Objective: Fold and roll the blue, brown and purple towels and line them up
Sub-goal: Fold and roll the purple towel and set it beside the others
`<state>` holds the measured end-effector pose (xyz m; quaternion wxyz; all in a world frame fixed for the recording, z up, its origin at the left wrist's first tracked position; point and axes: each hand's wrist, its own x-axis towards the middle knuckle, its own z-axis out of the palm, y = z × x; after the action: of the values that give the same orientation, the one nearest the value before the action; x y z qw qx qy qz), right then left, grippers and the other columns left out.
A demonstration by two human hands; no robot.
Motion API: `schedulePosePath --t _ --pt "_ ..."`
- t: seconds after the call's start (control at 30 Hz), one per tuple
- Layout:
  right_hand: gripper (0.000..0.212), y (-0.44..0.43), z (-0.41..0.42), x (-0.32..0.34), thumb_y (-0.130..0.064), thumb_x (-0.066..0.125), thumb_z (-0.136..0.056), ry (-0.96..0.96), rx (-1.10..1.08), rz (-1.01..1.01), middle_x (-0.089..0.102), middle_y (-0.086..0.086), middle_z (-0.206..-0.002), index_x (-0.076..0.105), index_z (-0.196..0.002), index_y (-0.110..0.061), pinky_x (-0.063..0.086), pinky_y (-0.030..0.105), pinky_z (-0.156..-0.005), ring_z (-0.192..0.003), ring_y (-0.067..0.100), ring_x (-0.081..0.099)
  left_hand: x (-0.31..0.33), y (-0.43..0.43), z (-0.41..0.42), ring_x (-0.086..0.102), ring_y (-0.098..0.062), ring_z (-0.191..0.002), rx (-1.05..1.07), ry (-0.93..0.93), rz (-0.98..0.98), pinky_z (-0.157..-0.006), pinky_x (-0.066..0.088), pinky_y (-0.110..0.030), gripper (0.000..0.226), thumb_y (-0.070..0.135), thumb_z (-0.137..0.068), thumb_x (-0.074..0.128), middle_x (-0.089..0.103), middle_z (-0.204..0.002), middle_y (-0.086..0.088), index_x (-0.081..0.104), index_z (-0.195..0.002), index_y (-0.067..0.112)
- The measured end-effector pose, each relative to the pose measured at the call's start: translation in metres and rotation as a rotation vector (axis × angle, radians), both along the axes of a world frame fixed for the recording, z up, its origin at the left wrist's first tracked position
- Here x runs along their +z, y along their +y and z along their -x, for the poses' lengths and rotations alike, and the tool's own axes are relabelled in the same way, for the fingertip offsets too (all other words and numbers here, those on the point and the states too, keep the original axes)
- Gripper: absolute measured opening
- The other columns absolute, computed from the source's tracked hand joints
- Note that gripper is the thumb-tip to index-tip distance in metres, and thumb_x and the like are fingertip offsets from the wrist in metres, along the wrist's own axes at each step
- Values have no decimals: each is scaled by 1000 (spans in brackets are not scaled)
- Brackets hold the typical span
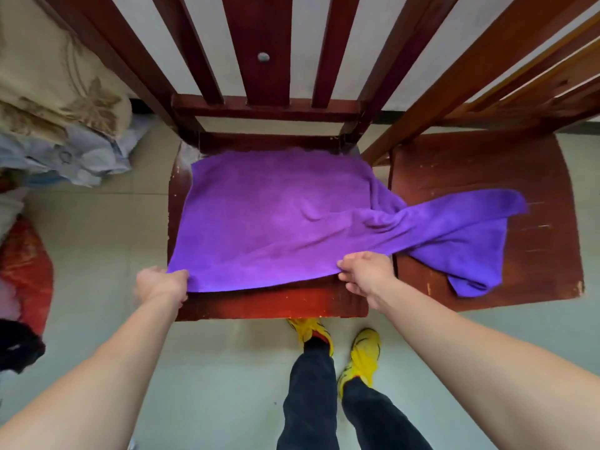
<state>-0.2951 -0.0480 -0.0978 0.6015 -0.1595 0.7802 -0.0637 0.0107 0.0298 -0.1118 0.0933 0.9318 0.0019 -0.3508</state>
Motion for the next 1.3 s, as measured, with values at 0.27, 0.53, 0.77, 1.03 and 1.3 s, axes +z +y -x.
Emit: schedulePosePath --t 0.27,0.53,0.77,1.03,1.3 --pt "19 20 37 5 -4 67 -82 49 146 -3 68 8 -86 62 -98 -13 41 22 -49 -63 20 65 25 -23 50 43 -41 -115 -700 -340 -26 -93 37 -49 50 20 -74 72 48 -121 -25 51 -118 10" --pt "16 -44 176 15 -10 62 -82 388 -5 238 69 13 -73 62 -67 -16 46 26 -49 -58 17 67 54 -93 191 54 -35 -105 -1048 -12 300 -84 45 -43 23 15 -83 56 64 -108 -13 61 -106 13" --pt "32 -99 272 -6 -43 74 -68 681 -58 349 72 9 -99 67 -92 -23 52 34 -83 -92 27 68 41 -132 307 55 -33 -109 -1260 226 360 -88 46 -42 26 15 -86 53 63 -112 -11 63 -110 14" --pt "23 -160 272 -19 -13 73 -73 272 58 298 66 10 -75 52 -64 -17 48 29 -54 -64 22 61 13 -150 364 48 -36 -109 -1498 31 117 -82 43 -44 52 23 -77 67 52 -116 -11 47 -125 19" --pt "18 -171 292 50 0 49 -71 -24 -217 365 49 4 -61 58 -65 -14 38 21 -41 -45 14 42 35 -158 380 54 -38 -90 -1371 -37 255 -63 37 -37 8 10 -73 53 60 -88 -14 50 -79 15"
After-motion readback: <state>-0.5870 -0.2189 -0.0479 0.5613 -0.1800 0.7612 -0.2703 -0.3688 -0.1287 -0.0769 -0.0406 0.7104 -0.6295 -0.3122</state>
